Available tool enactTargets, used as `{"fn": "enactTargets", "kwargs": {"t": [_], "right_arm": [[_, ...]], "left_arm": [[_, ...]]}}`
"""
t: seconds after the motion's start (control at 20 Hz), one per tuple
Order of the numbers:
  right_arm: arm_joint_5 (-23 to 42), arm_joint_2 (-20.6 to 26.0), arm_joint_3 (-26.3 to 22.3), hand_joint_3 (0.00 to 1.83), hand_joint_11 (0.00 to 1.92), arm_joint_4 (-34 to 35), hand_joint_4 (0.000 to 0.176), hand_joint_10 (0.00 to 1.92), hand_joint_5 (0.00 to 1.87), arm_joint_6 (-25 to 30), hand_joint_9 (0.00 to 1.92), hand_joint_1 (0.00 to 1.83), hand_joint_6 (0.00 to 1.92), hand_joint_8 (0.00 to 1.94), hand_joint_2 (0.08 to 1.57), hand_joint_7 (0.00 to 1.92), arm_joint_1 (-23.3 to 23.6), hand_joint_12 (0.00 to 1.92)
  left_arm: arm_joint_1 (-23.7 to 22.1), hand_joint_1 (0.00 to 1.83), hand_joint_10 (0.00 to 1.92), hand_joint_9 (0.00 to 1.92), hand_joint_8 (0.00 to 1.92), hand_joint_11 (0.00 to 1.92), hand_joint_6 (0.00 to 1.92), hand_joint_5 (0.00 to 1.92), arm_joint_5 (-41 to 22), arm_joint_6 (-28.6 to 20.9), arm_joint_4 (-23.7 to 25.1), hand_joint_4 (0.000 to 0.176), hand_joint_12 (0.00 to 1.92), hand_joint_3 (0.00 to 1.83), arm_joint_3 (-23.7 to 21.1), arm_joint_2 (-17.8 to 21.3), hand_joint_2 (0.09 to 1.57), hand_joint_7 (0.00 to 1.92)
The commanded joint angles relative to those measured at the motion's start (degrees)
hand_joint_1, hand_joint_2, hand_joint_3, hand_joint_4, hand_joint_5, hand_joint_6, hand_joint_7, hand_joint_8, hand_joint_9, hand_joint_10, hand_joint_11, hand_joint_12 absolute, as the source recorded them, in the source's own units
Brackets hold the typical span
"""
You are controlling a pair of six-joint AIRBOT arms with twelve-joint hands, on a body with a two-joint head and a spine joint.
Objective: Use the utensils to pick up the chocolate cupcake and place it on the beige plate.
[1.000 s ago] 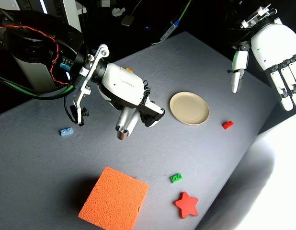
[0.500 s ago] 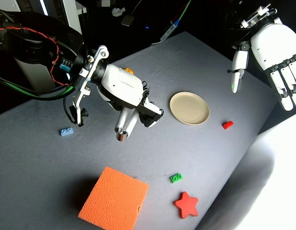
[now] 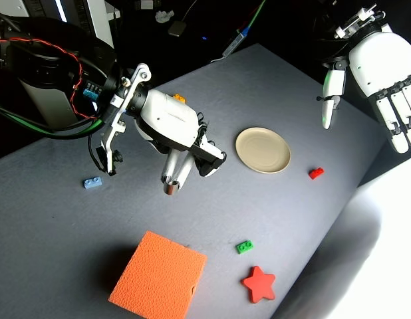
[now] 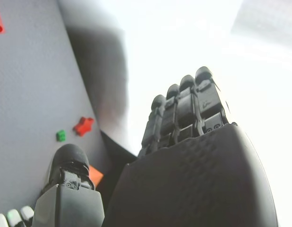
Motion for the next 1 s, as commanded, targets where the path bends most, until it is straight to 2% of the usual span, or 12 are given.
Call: {"fn": "enactTargets", "kwargs": {"t": [0.0, 0.25, 0.8, 0.95], "right_arm": [[-0.24, 0.07, -0.09, 0.00, 0.08, -2.62, 0.000, 0.59, 0.72, -0.04, 0.51, 0.93, 0.01, 0.00, 1.07, 0.80, 0.42, 1.57], [-0.24, -0.31, 0.00, 0.01, 0.02, -2.72, 0.000, 0.58, 0.71, 0.01, 0.48, 0.88, 0.00, 0.00, 1.11, 0.78, 0.04, 1.56], [-0.02, -1.56, 1.76, 0.00, 0.06, -3.01, 0.000, 0.58, 0.73, 0.44, 0.51, 0.91, 0.01, 0.01, 1.08, 0.80, -1.13, 1.54], [-0.01, -1.55, 2.03, 0.00, 0.06, -3.02, 0.000, 0.58, 0.72, 0.44, 0.50, 0.90, 0.00, 0.00, 1.08, 0.79, -1.15, 1.54]], "left_arm": [[-0.74, 0.06, 0.00, 0.00, 0.00, 0.00, 0.00, 0.00, 0.12, 0.25, 1.00, 0.000, 0.00, 0.00, 0.07, 0.60, 1.14, 0.00], [-0.79, 0.03, 0.00, 0.00, 0.00, 0.00, 0.00, 0.00, 0.12, 0.25, 1.00, 0.000, 0.00, 0.00, 0.05, 0.61, 1.14, 0.00], [-0.77, 0.03, 0.00, 0.00, 0.00, 0.00, 0.00, 0.00, 0.13, 0.25, 1.00, 0.000, 0.00, 0.00, -0.03, 0.70, 1.14, 0.00], [-0.78, 0.11, 0.00, 0.00, 0.00, 0.00, 0.00, 0.00, 0.13, 0.25, 1.00, 0.000, 0.00, 0.00, -0.03, 0.68, 1.13, 0.00]]}}
